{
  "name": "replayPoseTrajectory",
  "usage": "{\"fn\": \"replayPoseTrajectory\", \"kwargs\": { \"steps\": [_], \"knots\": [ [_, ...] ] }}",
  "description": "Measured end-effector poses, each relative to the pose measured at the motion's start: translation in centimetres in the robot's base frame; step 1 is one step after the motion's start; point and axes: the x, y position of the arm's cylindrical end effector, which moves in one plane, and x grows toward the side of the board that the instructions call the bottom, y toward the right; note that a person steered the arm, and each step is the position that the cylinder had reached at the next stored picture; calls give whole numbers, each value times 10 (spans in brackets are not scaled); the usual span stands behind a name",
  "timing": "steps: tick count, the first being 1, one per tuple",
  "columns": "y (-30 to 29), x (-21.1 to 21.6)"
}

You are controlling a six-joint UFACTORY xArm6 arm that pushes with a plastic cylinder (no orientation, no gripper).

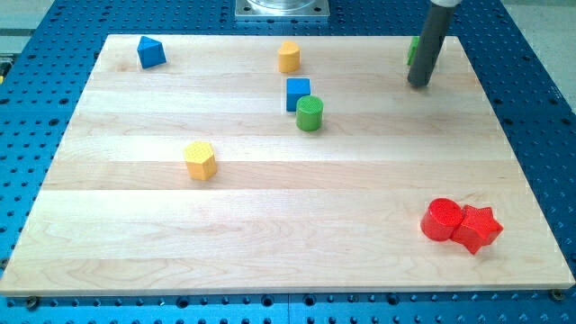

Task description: Slide the cube diagonally bottom left to the heart

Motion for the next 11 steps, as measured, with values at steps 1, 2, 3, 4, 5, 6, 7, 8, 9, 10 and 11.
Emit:
{"fn": "replayPoseTrajectory", "kwargs": {
  "steps": [1, 2, 3, 4, 5, 6, 7, 8, 9, 10, 11],
  "knots": [
    [1, 2],
    [5, 2],
    [10, 2],
    [9, 3],
    [-11, 4],
    [-51, 4],
    [-80, 4],
    [-175, 18],
    [-269, 40],
    [-380, 99],
    [-345, 104]
  ]
}}
